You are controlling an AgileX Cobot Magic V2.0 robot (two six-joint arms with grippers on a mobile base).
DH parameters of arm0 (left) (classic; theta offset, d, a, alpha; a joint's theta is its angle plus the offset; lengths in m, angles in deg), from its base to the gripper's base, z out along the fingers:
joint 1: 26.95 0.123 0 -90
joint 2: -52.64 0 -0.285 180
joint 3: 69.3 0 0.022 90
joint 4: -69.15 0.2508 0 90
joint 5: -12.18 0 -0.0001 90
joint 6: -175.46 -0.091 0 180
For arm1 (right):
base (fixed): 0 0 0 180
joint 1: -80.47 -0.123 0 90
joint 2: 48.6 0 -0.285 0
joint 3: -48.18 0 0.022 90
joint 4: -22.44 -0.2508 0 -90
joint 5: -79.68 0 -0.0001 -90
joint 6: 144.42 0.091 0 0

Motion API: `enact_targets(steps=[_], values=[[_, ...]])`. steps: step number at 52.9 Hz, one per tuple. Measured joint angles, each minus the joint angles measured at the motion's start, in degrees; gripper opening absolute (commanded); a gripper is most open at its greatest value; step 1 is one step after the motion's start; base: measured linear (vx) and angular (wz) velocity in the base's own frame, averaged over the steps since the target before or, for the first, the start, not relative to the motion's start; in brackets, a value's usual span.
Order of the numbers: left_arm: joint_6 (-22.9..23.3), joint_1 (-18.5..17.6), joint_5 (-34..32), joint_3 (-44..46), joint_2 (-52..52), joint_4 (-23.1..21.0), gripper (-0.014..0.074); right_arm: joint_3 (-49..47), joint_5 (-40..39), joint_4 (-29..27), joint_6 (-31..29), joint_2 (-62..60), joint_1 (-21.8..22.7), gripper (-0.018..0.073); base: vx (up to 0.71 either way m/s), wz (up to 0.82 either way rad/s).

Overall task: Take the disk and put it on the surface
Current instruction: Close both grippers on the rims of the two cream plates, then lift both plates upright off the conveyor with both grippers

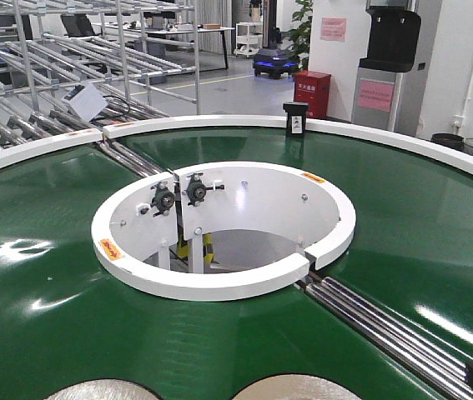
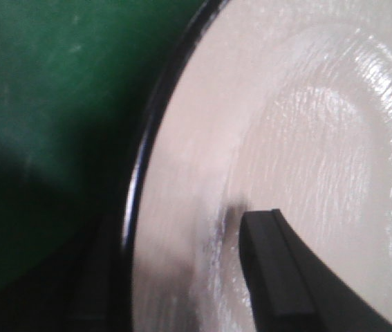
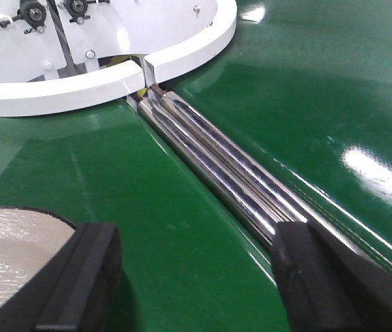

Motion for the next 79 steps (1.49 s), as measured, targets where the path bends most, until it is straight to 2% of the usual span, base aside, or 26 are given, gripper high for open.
enact_targets(steps=[6,15,25,34,46,47,60,71,79], values=[[0.00,0.00,1.90,0.00,0.25,-0.22,0.0246,0.00,-0.11,0.00,0.00,0.80,0.00,0.0527,0.00,0.00],[0.59,0.00,6.81,0.00,0.50,-3.90,-0.0010,0.00,-0.11,0.00,0.00,1.01,0.00,0.0527,0.00,0.00],[0.70,0.00,9.06,0.00,0.50,-5.00,-0.0008,0.00,-0.06,0.00,0.00,1.01,0.00,0.0527,0.00,0.00],[0.65,0.90,10.82,-0.19,0.64,-7.69,-0.0008,0.00,0.16,-0.79,0.00,1.01,0.00,0.0527,0.00,0.00],[2.25,4.90,10.83,-0.38,-1.87,-14.36,-0.0008,-2.03,6.80,-11.82,1.12,1.06,0.00,0.0527,0.00,0.00],[3.92,6.07,10.45,-0.48,-6.26,-15.33,-0.0008,-4.34,11.74,-16.20,1.21,1.78,0.00,0.0527,0.00,0.00],[10.68,6.24,12.49,-0.61,-20.00,-16.15,-0.0008,-10.00,22.85,-23.62,0.22,14.13,0.00,0.0527,0.00,0.00],[14.48,6.24,14.07,-0.63,-28.96,-17.22,-0.0005,-13.38,23.00,-33.04,-9.30,27.83,0.00,0.0527,0.00,0.00],[16.15,6.24,14.86,-0.63,-31.29,-17.22,-0.0004,-15.07,23.23,-44.61,-21.93,36.93,0.00,0.0527,0.00,0.00]])
